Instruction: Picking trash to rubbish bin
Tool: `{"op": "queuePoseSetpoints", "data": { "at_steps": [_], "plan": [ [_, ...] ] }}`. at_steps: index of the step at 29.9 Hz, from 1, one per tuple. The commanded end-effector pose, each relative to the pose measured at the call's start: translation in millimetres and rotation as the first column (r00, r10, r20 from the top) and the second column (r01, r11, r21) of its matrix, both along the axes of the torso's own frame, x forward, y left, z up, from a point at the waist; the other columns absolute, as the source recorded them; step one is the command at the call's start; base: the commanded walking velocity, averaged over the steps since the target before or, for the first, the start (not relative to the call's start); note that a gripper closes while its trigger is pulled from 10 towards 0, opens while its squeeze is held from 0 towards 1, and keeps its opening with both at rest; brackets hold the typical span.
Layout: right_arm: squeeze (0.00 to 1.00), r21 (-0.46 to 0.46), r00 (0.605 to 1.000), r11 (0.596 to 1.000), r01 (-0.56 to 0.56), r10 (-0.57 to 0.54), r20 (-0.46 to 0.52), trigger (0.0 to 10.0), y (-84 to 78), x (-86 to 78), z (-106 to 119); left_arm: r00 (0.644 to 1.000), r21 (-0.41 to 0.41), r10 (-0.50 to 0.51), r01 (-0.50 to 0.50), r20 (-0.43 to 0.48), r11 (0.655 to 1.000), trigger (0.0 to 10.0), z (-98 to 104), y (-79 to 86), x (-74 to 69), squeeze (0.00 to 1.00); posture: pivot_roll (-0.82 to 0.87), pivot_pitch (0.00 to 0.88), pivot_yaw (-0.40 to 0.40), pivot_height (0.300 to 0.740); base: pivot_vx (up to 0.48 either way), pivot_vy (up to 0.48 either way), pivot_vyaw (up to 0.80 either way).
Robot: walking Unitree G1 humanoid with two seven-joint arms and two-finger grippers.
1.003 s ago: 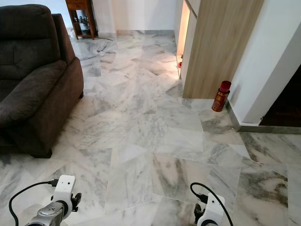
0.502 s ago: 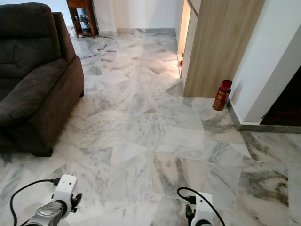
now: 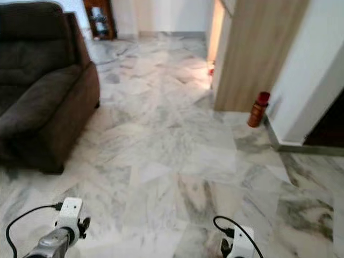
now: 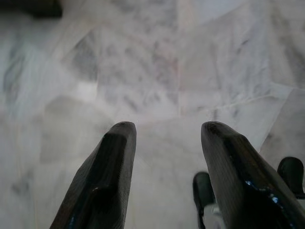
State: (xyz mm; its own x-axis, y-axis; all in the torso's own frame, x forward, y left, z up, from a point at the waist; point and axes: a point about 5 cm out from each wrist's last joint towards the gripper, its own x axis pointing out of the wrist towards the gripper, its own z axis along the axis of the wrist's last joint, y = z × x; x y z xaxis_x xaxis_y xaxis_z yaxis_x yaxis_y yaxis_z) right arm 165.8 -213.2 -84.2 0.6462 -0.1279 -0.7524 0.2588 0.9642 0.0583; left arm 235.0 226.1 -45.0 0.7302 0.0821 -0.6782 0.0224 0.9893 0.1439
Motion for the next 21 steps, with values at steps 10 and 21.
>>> {"op": "queuePoseSetpoints", "data": {
  "at_steps": [10, 21],
  "plan": [
    [0.0, 0.016, 1.0, 1.0, 0.004, -0.004, 0.008, 10.0, 4.1, 1.1, -0.2, 0.999, -0.006, 0.018, -0.018, -0.029, 1.0, 10.0, -4.7, 0.6, -6.4, 0.0, 0.1, 0.0, 0.002, 0.74, 0.0, 0.0, 0.8],
    [0.0, 0.024, 1.0, 1.0, -0.004, 0.004, 0.008, 10.0, 7.2, 2.4, -0.2, 0.999, -0.017, 0.02, -0.021, -0.036, 1.0, 10.0, -7.8, -3.7, -9.6, 0.0, 0.1, 0.0, 0.003, 0.74, 0.0, 0.0, 0.8]
  ]
}}
